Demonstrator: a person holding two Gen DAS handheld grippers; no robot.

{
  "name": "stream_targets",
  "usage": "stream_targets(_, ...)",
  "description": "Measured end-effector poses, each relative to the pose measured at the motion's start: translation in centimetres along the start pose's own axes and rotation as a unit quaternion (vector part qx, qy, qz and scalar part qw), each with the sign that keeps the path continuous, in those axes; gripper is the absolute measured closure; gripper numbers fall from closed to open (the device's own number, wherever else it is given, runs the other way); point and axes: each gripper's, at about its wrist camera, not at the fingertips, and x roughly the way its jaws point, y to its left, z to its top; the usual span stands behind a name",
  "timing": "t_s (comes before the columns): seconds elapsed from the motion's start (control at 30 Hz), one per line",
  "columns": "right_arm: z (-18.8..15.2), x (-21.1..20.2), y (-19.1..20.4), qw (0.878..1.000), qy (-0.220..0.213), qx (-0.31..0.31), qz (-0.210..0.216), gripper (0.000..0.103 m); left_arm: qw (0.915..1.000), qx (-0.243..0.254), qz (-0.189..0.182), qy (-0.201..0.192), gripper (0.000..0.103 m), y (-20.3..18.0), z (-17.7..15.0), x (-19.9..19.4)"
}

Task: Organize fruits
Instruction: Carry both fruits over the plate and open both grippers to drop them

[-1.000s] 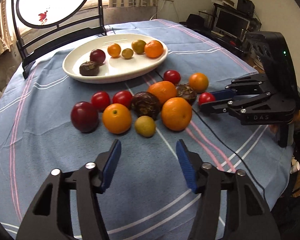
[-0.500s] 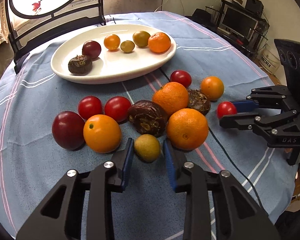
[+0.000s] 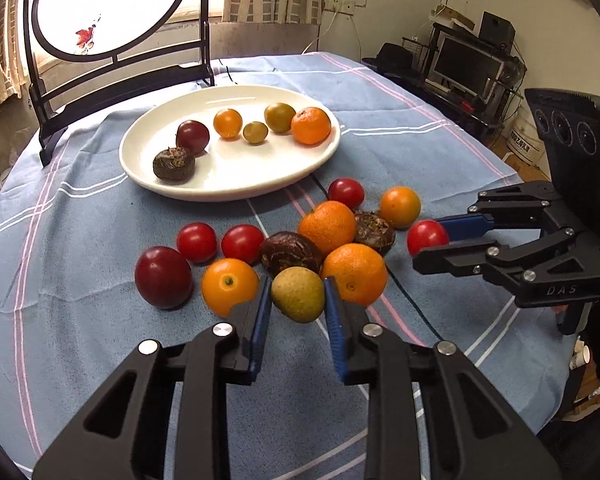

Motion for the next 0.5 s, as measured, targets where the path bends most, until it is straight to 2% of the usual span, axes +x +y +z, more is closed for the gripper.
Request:
stream_targets(0.3, 3.3, 0.4, -0.4, 1.000, -0.013, 0.007, 0.023, 0.076, 0.9997, -0.005, 0.008, -0.020, 0.077, 1.5, 3.2, 0.0)
stream_targets(0.5, 6.4, 1.8, -1.8, 1.000, -0.018, 0.014, 0.016, 0.076, 0.9994, -0.022, 0.021, -0.020, 0.077, 3.6, 6.5, 1.8)
